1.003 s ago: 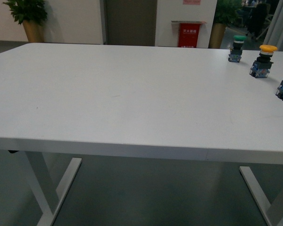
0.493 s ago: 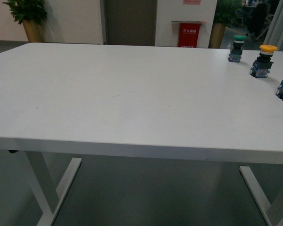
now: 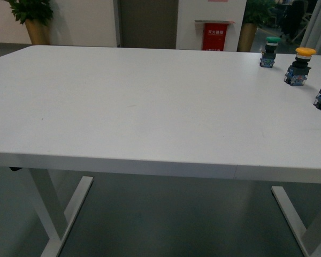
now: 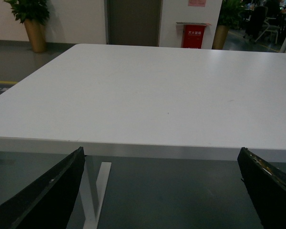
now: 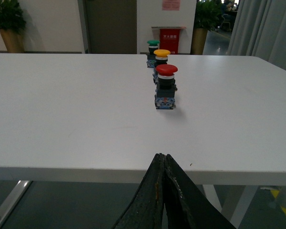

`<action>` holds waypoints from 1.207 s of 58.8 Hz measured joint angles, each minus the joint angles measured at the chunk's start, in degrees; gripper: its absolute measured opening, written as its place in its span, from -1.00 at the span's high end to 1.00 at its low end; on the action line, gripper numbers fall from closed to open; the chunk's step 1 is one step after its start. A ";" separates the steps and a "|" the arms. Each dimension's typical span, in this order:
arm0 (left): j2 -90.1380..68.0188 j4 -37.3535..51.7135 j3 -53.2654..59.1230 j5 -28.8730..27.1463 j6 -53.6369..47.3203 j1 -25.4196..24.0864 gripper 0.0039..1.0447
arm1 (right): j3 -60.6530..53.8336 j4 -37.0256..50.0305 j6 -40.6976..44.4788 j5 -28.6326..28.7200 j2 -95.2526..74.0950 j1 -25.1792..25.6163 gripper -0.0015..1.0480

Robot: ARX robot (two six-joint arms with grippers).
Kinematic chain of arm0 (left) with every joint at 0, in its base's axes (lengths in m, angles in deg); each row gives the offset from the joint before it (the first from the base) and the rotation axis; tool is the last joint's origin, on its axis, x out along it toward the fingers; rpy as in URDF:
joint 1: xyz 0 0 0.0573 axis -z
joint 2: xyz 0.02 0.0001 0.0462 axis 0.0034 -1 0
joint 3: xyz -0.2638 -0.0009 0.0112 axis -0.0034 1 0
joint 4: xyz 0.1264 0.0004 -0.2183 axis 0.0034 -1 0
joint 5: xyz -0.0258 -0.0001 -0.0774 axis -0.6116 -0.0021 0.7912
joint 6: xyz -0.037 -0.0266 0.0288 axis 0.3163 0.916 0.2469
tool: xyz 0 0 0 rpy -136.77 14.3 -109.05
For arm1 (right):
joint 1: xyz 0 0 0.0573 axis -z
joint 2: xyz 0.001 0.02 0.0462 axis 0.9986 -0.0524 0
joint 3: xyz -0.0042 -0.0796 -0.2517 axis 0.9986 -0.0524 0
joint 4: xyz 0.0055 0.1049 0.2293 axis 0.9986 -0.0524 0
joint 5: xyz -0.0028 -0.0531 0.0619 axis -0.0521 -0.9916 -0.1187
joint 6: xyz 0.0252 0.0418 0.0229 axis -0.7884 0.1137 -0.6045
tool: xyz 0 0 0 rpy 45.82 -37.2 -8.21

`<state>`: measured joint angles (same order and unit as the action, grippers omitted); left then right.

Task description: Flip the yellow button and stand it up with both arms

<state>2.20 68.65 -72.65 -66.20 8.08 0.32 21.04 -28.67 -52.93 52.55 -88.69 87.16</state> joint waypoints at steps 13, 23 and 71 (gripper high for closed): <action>0.02 0.00 0.00 0.00 0.00 0.00 -0.89 | 0.00 -3.56 0.00 0.00 3.50 0.00 0.93; 0.00 0.00 0.00 0.00 0.00 0.00 -0.89 | 0.00 -5.84 0.00 0.00 5.77 0.00 0.93; 0.02 0.00 0.00 0.00 0.00 0.00 -0.89 | 0.04 -16.48 0.11 0.00 16.02 0.00 -0.24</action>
<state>2.23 68.65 -72.65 -66.20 8.08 0.32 21.09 -45.15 -52.82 52.55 -72.67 87.16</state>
